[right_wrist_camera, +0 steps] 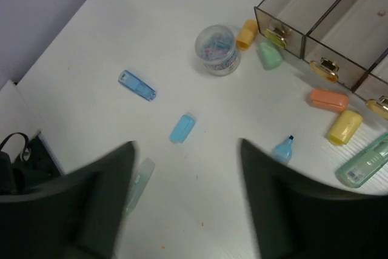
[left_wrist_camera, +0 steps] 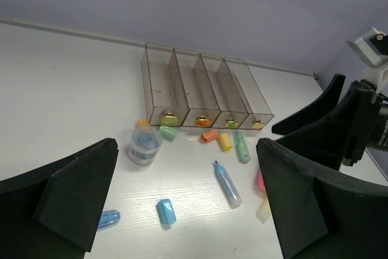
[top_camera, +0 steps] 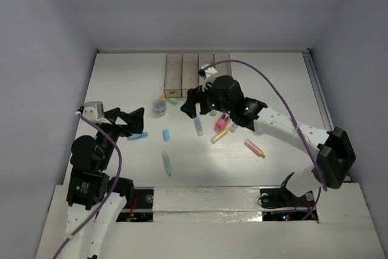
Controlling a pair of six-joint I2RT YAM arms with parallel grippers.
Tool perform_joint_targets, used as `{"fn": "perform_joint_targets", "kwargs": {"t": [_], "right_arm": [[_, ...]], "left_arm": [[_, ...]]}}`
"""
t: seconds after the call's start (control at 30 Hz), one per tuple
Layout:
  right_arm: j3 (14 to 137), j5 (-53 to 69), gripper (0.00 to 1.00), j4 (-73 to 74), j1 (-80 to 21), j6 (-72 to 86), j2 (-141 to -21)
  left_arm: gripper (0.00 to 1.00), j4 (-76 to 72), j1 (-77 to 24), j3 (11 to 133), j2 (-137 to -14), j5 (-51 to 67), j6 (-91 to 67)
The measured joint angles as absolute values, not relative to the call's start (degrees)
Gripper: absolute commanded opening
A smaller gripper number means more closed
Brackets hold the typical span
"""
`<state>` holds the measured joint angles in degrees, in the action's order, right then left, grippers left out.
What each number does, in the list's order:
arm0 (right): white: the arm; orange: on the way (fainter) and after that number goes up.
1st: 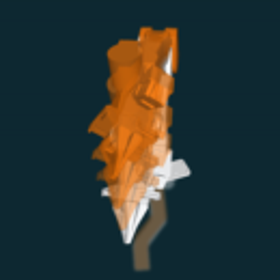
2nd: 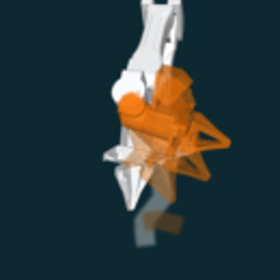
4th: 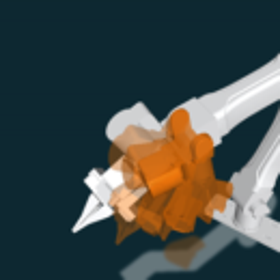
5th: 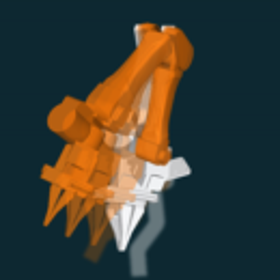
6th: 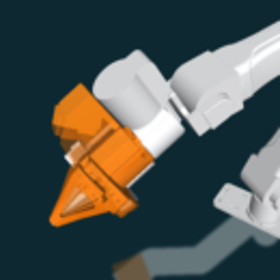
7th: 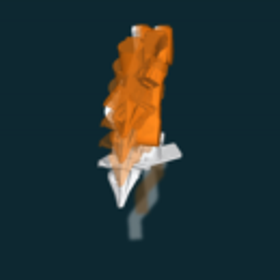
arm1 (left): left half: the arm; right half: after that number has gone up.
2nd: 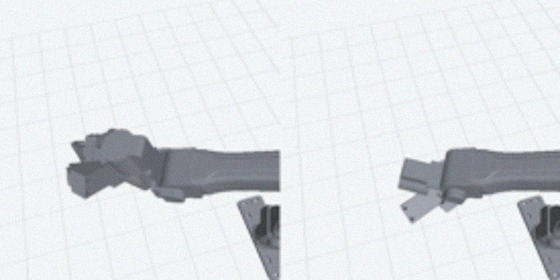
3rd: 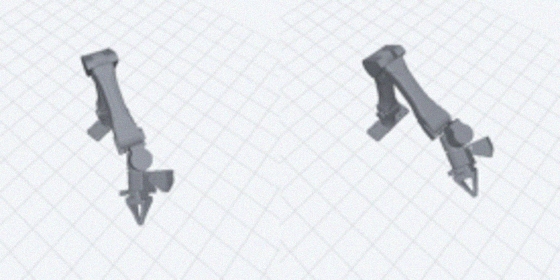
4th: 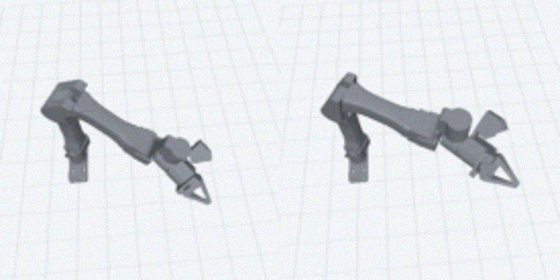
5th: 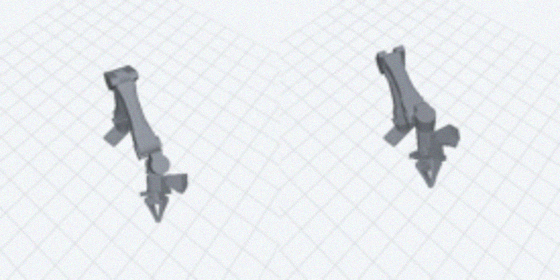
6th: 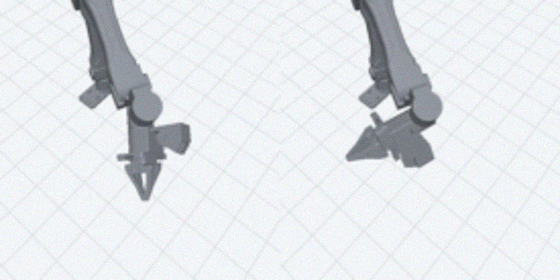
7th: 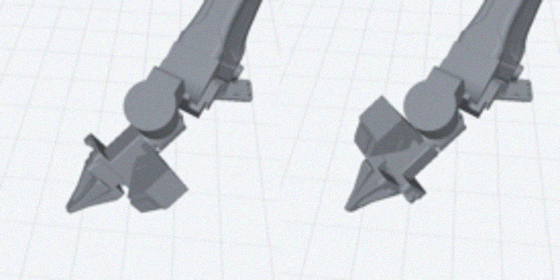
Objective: Sort the stationery into containers
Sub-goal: Pick up the stationery from the center of the board.
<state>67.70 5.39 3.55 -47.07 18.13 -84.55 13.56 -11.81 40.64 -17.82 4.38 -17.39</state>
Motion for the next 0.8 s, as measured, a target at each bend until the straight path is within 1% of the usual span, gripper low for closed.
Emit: {"fn": "perform_joint_targets", "kwargs": {"t": [0.07, 0.1, 0.13, 0.17, 0.2, 0.27, 0.3, 0.33, 0.37, 0.4, 0.43, 0.5, 0.8], "right_arm": [[69.49, 4.21, 0.41, 4.19, -47.42, 17.5, -86.91], [70.46, 3.77, 0.17, 4.36, -47.55, 17.26, -88.05], [71.48, 3.4, 0.1, 4.45, -47.75, 16.95, -89.36], [72.71, 2.94, 0.07, 4.71, -47.75, 16.88, -90.96], [73.84, 2.63, 0.06, 4.97, -47.75, 16.6, -92.42], [76.64, 1.61, 0.11, 5.74, -47.79, 16.23, -95.85], [77.93, 0.86, 0.17, 6.33, -47.94, 16.03, -97.45], [79.22, 0.05, 0.36, 6.81, -48.1, 15.84, -99.13], [80.97, -1.02, 0.6, 7.35, -48.27, 15.46, -101.43], [81.52, -1.34, 0.61, 7.42, -48.49, 15.25, -102.26], [82.7, -1.96, 0.81, 7.88, -48.69, 14.94, -103.94], [84.84, -3.03, 0.93, 8.67, -49.06, 14.85, -107.04], [96.9, -5.08, 0.94, 12.1, -50.0, 14.72, -121.03]], "left_arm": [[0.99, 13.56, -12.19, 40.64, -17.82, 2.66, -17.19], [0.99, 13.56, -12.27, 40.64, -17.82, 1.78, -17.12], [0.99, 13.54, -12.29, 40.64, -17.82, 0.93, -17.04], [0.99, 13.56, -12.32, 40.64, -17.82, 0.19, -16.99], [0.99, 13.58, -12.32, 40.64, -17.82, -0.54, -16.97], [0.99, 13.58, -12.32, 40.64, -17.8, -1.83, -16.97], [0.99, 13.58, -12.32, 40.64, -17.76, -2.31, -16.97], [0.99, 13.58, -12.32, 40.62, -17.74, -2.79, -16.97], [0.99, 13.58, -12.32, 40.62, -17.67, -3.25, -16.97], [0.99, 13.58, -12.32, 40.6, -17.58, -3.57, -16.99], [0.99, 13.61, -12.32, 40.58, -17.47, -3.88, -16.99], [0.99, 13.61, -12.32, 40.53, -17.37, -4.58, -16.99], [0.99, 13.61, -12.32, 40.18, -17.34, -4.95, -16.99]]}}
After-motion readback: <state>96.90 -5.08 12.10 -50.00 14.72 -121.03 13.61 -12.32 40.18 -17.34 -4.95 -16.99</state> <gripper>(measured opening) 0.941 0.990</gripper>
